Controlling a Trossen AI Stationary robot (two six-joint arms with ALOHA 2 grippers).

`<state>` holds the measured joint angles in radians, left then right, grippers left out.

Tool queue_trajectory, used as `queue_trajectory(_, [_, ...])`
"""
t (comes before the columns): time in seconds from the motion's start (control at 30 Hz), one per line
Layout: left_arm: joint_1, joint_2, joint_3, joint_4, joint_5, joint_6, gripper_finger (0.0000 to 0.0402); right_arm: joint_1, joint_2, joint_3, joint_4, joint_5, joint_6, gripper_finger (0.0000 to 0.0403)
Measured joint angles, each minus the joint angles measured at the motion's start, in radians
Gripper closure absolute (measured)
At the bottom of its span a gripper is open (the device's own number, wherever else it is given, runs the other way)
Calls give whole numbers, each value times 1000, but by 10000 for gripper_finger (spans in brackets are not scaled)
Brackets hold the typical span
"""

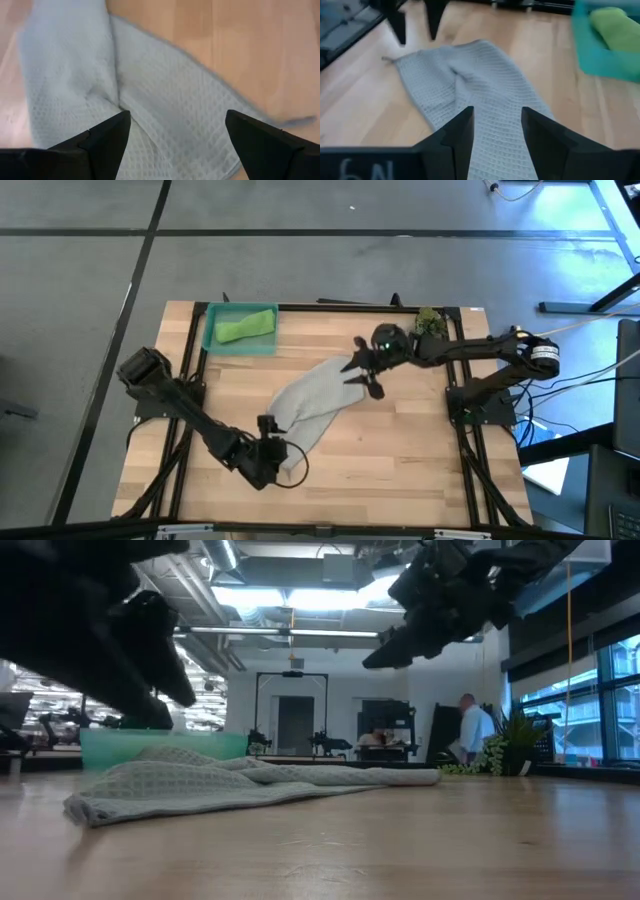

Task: Roll microfiber towels into tight, uniform cylinder then place into a basket
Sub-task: Roll the gray towel

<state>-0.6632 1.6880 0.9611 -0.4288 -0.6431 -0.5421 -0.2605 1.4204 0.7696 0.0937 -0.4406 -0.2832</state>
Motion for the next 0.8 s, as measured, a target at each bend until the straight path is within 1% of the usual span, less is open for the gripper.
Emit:
queue_trajectory(0.17, [8, -48, 0, 61, -10, -55, 78, 132, 0, 0, -43, 87, -63, 242])
queue_trajectory(0.27, [9, -47, 0, 94, -11, -60, 78, 198, 1, 0, -81, 150, -63, 242])
queue_trajectory(0.47, [15, -47, 0, 105, -3, -86, 78, 289, 1, 0, -114, 256, -55, 242])
queue_trajectory(0.53, [21, -46, 0, 105, -4, -105, 78, 307, 1, 0, -113, 275, -36, 242])
queue_trajectory(0.67, [32, -43, 1, 106, 3, -163, 78, 335, 5, 0, -113, 279, 1, 242])
queue_trajectory(0.8, [45, -21, 2, 110, 17, -154, 87, 379, 37, -2, -103, 297, 9, 242])
